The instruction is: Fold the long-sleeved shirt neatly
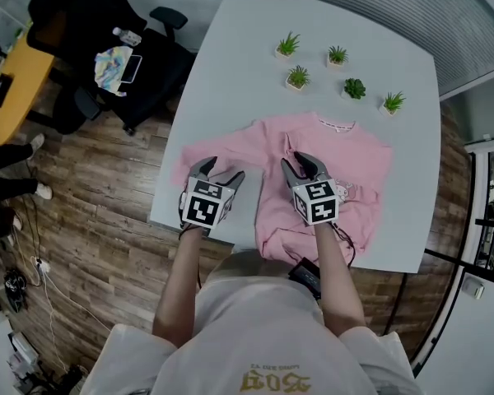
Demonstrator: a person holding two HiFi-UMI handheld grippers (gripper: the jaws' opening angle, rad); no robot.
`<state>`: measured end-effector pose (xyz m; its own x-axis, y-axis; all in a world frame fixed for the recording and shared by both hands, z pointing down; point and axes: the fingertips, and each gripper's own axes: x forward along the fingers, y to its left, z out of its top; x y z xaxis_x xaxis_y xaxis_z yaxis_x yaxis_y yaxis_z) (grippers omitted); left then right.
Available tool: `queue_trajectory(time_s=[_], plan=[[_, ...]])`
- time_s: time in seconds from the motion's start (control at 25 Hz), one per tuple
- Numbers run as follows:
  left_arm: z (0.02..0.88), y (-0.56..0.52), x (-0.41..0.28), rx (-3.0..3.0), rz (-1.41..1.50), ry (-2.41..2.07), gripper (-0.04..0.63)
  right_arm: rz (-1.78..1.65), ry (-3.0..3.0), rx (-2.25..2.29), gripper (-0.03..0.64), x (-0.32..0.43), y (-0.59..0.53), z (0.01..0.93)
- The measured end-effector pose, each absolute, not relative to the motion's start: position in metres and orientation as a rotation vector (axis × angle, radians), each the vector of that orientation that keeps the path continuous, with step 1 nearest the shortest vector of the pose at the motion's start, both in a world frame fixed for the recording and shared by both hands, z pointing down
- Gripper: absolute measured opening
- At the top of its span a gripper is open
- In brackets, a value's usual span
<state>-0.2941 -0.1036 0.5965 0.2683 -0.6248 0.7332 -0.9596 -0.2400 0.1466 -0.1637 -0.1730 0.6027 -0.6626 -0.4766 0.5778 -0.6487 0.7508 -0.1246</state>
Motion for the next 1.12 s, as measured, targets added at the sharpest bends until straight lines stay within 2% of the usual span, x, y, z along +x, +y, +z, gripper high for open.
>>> queue_trajectory(time_s=[0.52, 1.12], plan=[[0.603, -0.065, -0.346, 1.836, 0.755, -1.517, 0.322, 0.399, -2.496, 0.652, 0.140, -0.216, -0.122, 0.582], [0.633, -0.029, -0.407, 1.652, 0.816, -1.576, 0.298, 0.411, -2.487, 0.568, 0.109, -0.237, -0.101, 0.589]])
